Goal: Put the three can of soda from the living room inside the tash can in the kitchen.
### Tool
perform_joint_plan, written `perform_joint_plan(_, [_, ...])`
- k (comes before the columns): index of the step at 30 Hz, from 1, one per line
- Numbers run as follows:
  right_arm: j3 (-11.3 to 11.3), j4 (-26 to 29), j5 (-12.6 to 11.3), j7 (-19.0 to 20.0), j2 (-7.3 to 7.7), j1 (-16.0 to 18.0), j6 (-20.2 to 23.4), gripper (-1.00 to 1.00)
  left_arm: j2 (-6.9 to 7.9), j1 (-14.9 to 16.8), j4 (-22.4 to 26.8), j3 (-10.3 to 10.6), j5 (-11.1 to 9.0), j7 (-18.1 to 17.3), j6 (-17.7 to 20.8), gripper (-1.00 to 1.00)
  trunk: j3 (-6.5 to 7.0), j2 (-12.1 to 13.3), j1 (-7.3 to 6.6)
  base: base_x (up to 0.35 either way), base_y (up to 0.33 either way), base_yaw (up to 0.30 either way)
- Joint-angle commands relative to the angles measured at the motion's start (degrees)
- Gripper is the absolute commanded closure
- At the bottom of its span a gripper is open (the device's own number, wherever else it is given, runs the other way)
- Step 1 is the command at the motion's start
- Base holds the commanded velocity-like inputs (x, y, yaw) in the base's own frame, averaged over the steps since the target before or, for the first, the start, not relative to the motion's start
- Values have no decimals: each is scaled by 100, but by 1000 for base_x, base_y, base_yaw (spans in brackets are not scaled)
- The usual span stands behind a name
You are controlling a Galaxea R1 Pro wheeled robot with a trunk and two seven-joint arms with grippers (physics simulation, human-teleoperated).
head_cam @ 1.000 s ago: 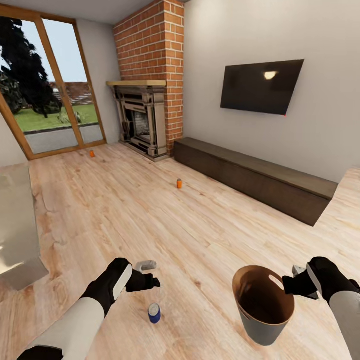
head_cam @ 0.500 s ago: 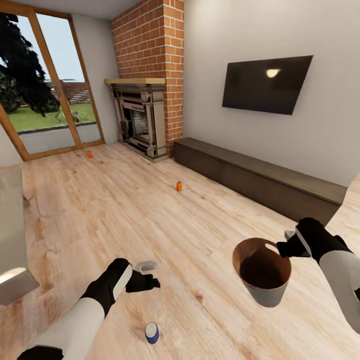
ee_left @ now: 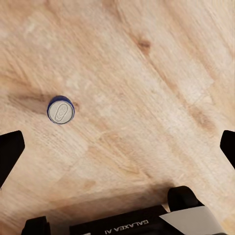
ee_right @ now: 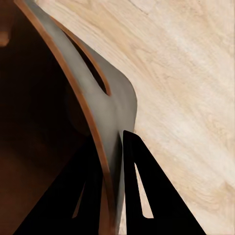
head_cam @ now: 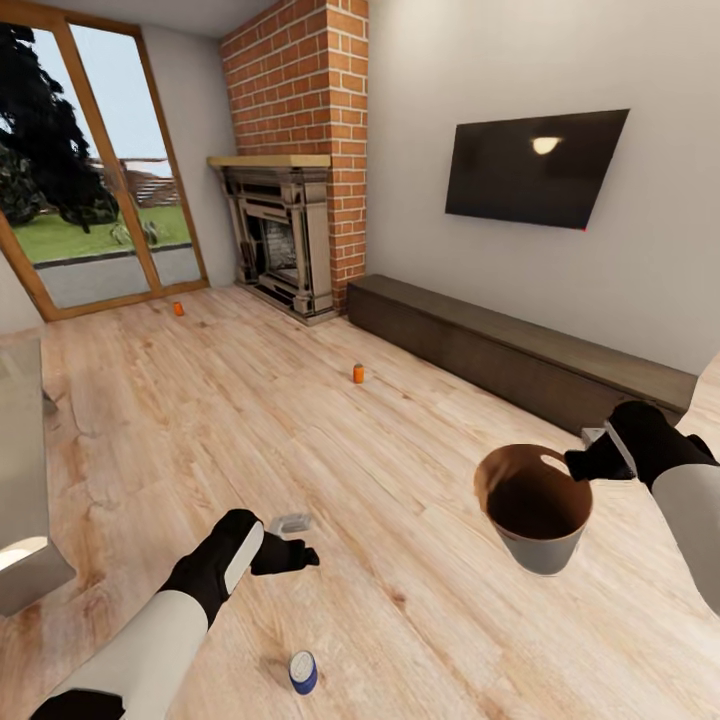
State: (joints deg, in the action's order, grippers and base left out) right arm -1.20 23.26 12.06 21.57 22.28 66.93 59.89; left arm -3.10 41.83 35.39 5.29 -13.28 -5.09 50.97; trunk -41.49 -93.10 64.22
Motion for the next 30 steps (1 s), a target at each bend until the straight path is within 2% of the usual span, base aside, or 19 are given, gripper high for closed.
perform_joint_plan(1, [2, -167, -46, 23, 5, 187, 11, 100, 0, 3, 14, -1, 0, 3, 7, -100, -3, 0, 0, 0, 0, 0])
perform_joint_plan(6, [-65, -635, -45, 23, 9, 734, 11, 100, -5, 8, 26, -6, 1, 7, 15, -100, -47, -40, 22, 0, 0, 0])
perform_joint_plan(7, [-247, -800, -45, 23, 7, 934, 11, 100, -4, 13, 23, -7, 2, 7, 16, -100, -73, -80, 44, 0, 0, 0])
perform_joint_plan(11, [-498, -945, -45, 23, 1, 1112, 11, 100, 2, 29, 11, -4, 7, 13, 13, -100, -178, -241, 132, 0, 0, 0])
perform_joint_plan(14, [-578, -987, -46, 23, 8, 1164, 11, 100, 15, 88, -4, -2, 17, 22, 11, -100, -259, -361, 198, 0, 0, 0])
perform_joint_plan(22, [-624, -1014, -46, 23, 2, 1197, 11, 100, 264, 167, 0, -6, 6, 35, -33, -100, -474, -682, 373, 0, 0, 0])
perform_joint_plan(26, [-626, -1012, -46, 23, 4, 1206, 11, 100, 301, 174, 2, -8, 3, 35, -46, -100, -581, -842, 461, 0, 0, 0])
perform_joint_plan(30, [-633, -1081, -46, 23, -19, 1371, 11, 100, 316, 176, -8, -6, 1, 33, -53, -100, -689, -1003, 549, 0, 0, 0])
